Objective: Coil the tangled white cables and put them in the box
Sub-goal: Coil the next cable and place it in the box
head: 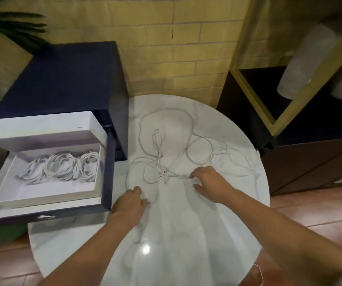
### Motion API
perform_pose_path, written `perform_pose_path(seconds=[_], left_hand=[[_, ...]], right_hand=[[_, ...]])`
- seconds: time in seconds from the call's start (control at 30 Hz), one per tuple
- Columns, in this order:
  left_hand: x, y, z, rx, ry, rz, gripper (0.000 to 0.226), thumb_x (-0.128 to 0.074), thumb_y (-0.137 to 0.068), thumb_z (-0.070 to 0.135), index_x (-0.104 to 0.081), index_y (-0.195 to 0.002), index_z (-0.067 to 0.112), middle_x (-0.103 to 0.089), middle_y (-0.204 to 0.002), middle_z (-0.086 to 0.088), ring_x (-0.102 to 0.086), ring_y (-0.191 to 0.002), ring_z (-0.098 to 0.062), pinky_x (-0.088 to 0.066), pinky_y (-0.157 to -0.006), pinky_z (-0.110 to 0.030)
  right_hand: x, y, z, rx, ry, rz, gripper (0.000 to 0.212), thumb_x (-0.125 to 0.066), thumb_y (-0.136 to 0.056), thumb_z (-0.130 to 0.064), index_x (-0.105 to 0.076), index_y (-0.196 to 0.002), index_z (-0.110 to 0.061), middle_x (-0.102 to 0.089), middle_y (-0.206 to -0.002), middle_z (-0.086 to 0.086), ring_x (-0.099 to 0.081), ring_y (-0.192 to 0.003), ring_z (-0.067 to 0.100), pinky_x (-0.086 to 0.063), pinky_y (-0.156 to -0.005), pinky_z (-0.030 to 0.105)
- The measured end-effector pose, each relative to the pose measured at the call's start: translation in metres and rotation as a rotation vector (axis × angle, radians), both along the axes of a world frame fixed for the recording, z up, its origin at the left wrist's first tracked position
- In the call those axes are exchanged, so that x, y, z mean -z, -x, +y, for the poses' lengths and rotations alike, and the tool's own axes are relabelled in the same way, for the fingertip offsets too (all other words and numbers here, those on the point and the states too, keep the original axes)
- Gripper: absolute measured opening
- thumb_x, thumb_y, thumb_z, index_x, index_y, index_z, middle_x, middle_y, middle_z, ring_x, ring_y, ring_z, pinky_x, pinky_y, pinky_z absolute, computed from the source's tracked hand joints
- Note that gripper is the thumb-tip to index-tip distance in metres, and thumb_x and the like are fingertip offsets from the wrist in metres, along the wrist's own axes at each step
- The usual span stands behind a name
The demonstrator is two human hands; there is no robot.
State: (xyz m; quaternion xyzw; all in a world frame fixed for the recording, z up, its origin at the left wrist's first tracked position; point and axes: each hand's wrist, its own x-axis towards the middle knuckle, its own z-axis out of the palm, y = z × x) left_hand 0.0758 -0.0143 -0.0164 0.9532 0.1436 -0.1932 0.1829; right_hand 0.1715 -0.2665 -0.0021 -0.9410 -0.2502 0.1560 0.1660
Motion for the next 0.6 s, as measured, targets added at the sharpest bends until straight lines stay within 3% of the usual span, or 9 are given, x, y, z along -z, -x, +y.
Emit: perform_pose_path(seconds=[0.1, 0.27, 0.47, 0.6], left_hand=[[0.003, 0.001, -0.004, -0.063, 0.023, -0.006, 0.031, -0.045, -0.098, 0.04, -0.048, -0.12, 0.019, -0.053, -0.116, -0.006, -0.054, -0.092, -0.021, -0.046, -0.074, -0.029], [0.01, 0.002, -0.01, -0.233, 0.13, -0.04, 0.034, -0.055, -0.093, 0.034, -0.045, -0.122, 0.02, -0.049, -0.117, -0.006, -0.054, -0.092, -0.022, -0.05, -0.082, -0.034], [0.017, 0.001, -0.02, -0.431, 0.269, -0.19, 0.086, -0.073, -0.081, 0.018, -0.018, -0.147, 0.023, -0.041, -0.138, -0.012, -0.046, -0.12, -0.031, -0.042, -0.101, -0.041], [0.022, -0.004, -0.019, -0.486, 0.298, -0.182, 0.107, -0.077, -0.077, 0.014, -0.001, -0.151, 0.03, -0.046, -0.139, -0.008, -0.047, -0.124, -0.03, -0.041, -0.104, -0.046]], right_hand=[[0.01, -0.002, 0.001, -0.048, 0.05, 0.018, 0.045, -0.058, -0.091, -0.026, -0.049, -0.135, -0.018, -0.049, -0.134, 0.003, -0.04, -0.12, 0.026, -0.038, -0.1, 0.033], [0.018, 0.0, 0.001, -0.068, 0.065, 0.052, 0.05, -0.058, -0.091, -0.026, -0.043, -0.138, -0.017, -0.05, -0.129, 0.005, -0.041, -0.116, 0.027, -0.037, -0.096, 0.033], [0.016, 0.002, -0.007, -0.072, -0.027, 0.003, 0.017, -0.053, -0.096, -0.022, -0.063, -0.109, -0.019, -0.057, -0.102, 0.0, -0.042, -0.095, 0.019, -0.034, -0.077, 0.025], [0.003, 0.001, -0.018, -0.028, -0.185, -0.027, 0.012, -0.051, -0.096, -0.015, -0.063, -0.096, -0.016, -0.052, -0.089, -0.007, -0.048, -0.089, 0.02, -0.038, -0.075, 0.027]])
